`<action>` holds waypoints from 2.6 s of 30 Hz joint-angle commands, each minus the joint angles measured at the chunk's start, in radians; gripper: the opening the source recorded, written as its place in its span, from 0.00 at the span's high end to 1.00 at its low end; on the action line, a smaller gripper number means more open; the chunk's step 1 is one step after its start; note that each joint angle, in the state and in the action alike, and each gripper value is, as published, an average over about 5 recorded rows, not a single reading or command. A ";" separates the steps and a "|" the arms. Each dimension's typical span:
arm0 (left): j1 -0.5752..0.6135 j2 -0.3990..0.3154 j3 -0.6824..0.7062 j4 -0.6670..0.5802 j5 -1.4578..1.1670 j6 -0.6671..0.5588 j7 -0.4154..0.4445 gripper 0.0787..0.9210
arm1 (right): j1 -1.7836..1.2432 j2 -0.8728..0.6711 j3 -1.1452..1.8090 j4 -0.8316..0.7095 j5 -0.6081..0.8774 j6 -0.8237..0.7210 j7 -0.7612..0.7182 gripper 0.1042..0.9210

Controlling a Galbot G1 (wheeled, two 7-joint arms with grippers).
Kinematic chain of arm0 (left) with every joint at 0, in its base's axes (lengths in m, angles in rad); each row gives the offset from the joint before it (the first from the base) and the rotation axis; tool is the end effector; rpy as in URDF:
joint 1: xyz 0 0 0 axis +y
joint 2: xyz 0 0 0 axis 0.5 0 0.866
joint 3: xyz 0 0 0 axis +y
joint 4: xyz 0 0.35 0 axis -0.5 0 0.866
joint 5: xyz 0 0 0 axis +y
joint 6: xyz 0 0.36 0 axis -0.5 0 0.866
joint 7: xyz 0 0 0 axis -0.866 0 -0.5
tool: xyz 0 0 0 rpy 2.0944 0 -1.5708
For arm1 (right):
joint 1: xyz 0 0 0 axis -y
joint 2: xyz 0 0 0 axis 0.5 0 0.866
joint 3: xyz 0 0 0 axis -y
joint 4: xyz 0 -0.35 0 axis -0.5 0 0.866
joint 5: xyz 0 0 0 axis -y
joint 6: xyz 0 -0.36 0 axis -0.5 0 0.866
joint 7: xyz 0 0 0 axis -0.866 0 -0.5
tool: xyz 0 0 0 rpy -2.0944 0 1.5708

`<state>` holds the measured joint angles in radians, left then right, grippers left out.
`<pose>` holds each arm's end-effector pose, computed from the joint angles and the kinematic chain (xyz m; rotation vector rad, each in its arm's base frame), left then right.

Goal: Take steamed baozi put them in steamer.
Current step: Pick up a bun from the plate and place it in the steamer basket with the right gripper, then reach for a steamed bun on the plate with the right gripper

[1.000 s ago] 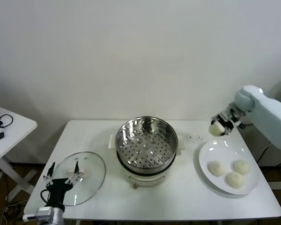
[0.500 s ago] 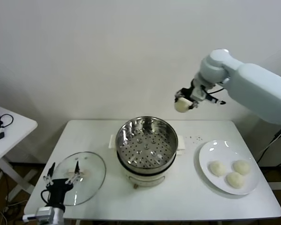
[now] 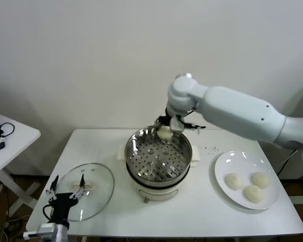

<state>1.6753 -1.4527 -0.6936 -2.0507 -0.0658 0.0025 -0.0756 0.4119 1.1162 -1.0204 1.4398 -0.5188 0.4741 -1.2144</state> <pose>0.1512 0.0753 -0.3275 0.2444 -2.9930 -0.1942 0.5112 0.1462 -0.0477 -1.7583 0.1609 -2.5385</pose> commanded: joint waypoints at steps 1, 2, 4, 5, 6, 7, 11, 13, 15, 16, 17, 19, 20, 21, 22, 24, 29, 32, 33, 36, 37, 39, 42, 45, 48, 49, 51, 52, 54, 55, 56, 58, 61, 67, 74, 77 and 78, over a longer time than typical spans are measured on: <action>0.002 -0.002 0.000 0.003 -0.001 -0.001 -0.001 0.12 | -0.098 0.068 -0.019 -0.025 -0.136 0.021 0.010 0.31; 0.004 -0.002 0.000 0.004 -0.001 -0.001 -0.002 0.12 | -0.106 0.071 -0.016 -0.034 -0.147 0.023 0.011 0.30; 0.006 -0.001 -0.002 0.005 -0.003 -0.001 -0.003 0.12 | -0.121 0.078 -0.009 -0.053 -0.168 0.029 0.013 0.30; 0.006 -0.001 -0.003 0.005 -0.004 -0.002 -0.004 0.12 | -0.126 0.082 -0.006 -0.061 -0.176 0.031 0.014 0.30; 0.007 -0.001 -0.005 0.005 -0.005 -0.002 -0.004 0.12 | -0.132 0.086 -0.003 -0.070 -0.184 0.034 0.014 0.30; 0.008 0.000 -0.006 0.005 -0.006 -0.002 -0.004 0.12 | -0.136 0.091 0.000 -0.079 -0.190 0.036 0.015 0.30; 0.009 0.000 -0.009 0.005 -0.008 -0.002 -0.004 0.12 | -0.154 0.104 0.010 -0.105 -0.215 0.042 0.017 0.30; 0.008 -0.001 -0.009 0.005 -0.009 -0.001 -0.004 0.12 | -0.162 0.110 0.018 -0.117 -0.227 0.046 0.018 0.30; 0.007 -0.002 -0.009 0.005 -0.008 0.000 -0.005 0.12 | -0.169 0.116 0.027 -0.133 -0.241 0.052 0.021 0.30; 0.007 -0.002 -0.009 0.005 -0.008 0.000 -0.006 0.12 | -0.173 0.120 0.033 -0.141 -0.249 0.055 0.023 0.30; 0.006 -0.002 -0.009 0.005 -0.008 0.001 -0.006 0.12 | -0.177 0.124 0.039 -0.150 -0.258 0.059 0.024 0.30; 0.006 -0.002 -0.010 0.006 -0.008 0.001 -0.006 0.12 | -0.185 0.132 0.052 -0.165 -0.276 0.068 0.027 0.30; 0.005 -0.002 -0.010 0.006 -0.008 0.001 -0.006 0.12 | -0.188 0.135 0.057 -0.170 -0.282 0.072 0.028 0.30; 0.006 -0.002 -0.011 0.006 -0.008 0.001 -0.006 0.12 | -0.191 0.137 0.061 -0.174 -0.287 0.075 0.028 0.30; 0.006 -0.002 -0.011 0.006 -0.008 0.001 -0.006 0.12 | -0.192 0.139 0.063 -0.176 -0.290 0.077 0.028 0.30; 0.006 -0.002 -0.012 0.007 -0.008 0.001 -0.006 0.12 | -0.195 0.141 0.064 -0.177 -0.292 0.078 0.029 0.30; 0.005 -0.002 -0.014 0.009 -0.008 0.001 -0.006 0.12 | -0.201 0.141 0.065 -0.175 -0.291 0.081 0.031 0.29; 0.004 -0.002 -0.015 0.010 -0.008 0.001 -0.006 0.12 | -0.202 0.143 0.068 -0.177 -0.288 0.091 0.036 0.27; 0.004 -0.002 -0.014 0.010 -0.008 0.000 -0.006 0.12 | -0.200 0.143 0.069 -0.177 -0.286 0.096 0.038 0.25; 0.004 -0.003 -0.014 0.009 -0.008 0.000 -0.006 0.12 | -0.190 0.138 0.071 -0.171 -0.274 0.107 0.032 0.18; 0.004 -0.003 -0.015 0.009 -0.008 0.000 -0.006 0.12 | -0.182 0.134 0.071 -0.166 -0.264 0.109 0.028 0.16; 0.005 -0.003 -0.016 0.008 -0.009 0.000 -0.006 0.12 | -0.163 0.118 0.067 -0.150 -0.240 0.112 0.019 0.13; 0.006 -0.003 -0.020 0.008 -0.012 -0.001 -0.006 0.12 | -0.118 0.075 0.060 -0.108 -0.183 0.110 0.006 0.12; 0.007 -0.003 -0.024 0.008 -0.014 -0.001 -0.007 0.12 | -0.052 0.008 0.053 -0.054 -0.096 0.103 -0.009 0.12; 0.008 -0.002 -0.025 0.009 -0.016 -0.001 -0.007 0.12 | 0.044 -0.075 0.025 -0.016 0.072 0.057 -0.029 0.12; 0.008 -0.002 -0.025 0.009 -0.017 -0.001 -0.007 0.12 | 0.082 -0.103 0.003 -0.009 0.145 0.020 -0.033 0.12; 0.008 0.000 -0.025 0.009 -0.019 -0.001 -0.007 0.12 | 0.177 -0.165 -0.055 0.004 0.324 -0.082 -0.037 0.12; 0.008 0.001 -0.025 0.009 -0.019 0.000 -0.007 0.12 | 0.220 -0.194 -0.084 0.008 0.413 -0.135 -0.033 0.12; 0.007 0.004 -0.024 0.009 -0.022 0.000 -0.007 0.12 | 0.291 -0.251 -0.136 0.014 0.580 -0.229 -0.015 0.12; 0.006 0.006 -0.024 0.009 -0.024 0.000 -0.007 0.12 | 0.307 -0.274 -0.150 0.015 0.637 -0.257 0.004 0.12; 0.005 0.008 -0.024 0.010 -0.026 0.000 -0.007 0.12 | 0.314 -0.295 -0.156 0.016 0.680 -0.278 0.022 0.12; 0.002 0.013 -0.022 0.012 -0.034 0.000 -0.007 0.12 | 0.315 -0.342 -0.156 0.028 0.728 -0.308 0.047 0.12; -0.001 0.017 -0.018 0.017 -0.041 0.000 -0.007 0.12 | 0.319 -0.436 -0.173 0.063 0.756 -0.342 0.040 0.12; -0.001 0.018 -0.003 0.014 -0.038 0.002 -0.006 0.12 | 0.248 -0.674 -0.242 0.107 0.802 -0.485 0.112 0.12; -0.010 0.022 0.010 0.014 -0.037 0.006 -0.006 0.12 | -0.052 -0.867 -0.106 0.102 0.741 -0.619 0.226 0.12; -0.012 0.023 0.015 0.018 -0.036 0.006 -0.006 0.12 | -0.098 -0.889 -0.114 0.108 0.718 -0.636 0.240 0.12; -0.012 0.022 0.016 0.020 -0.036 0.006 -0.005 0.12 | -0.109 -0.890 -0.116 0.107 0.712 -0.641 0.240 0.12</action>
<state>1.6643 -1.4319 -0.6819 -2.0327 -0.1003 0.0074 -0.0814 0.4827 0.4484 -1.1614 1.5207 0.1524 -0.0122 -1.0664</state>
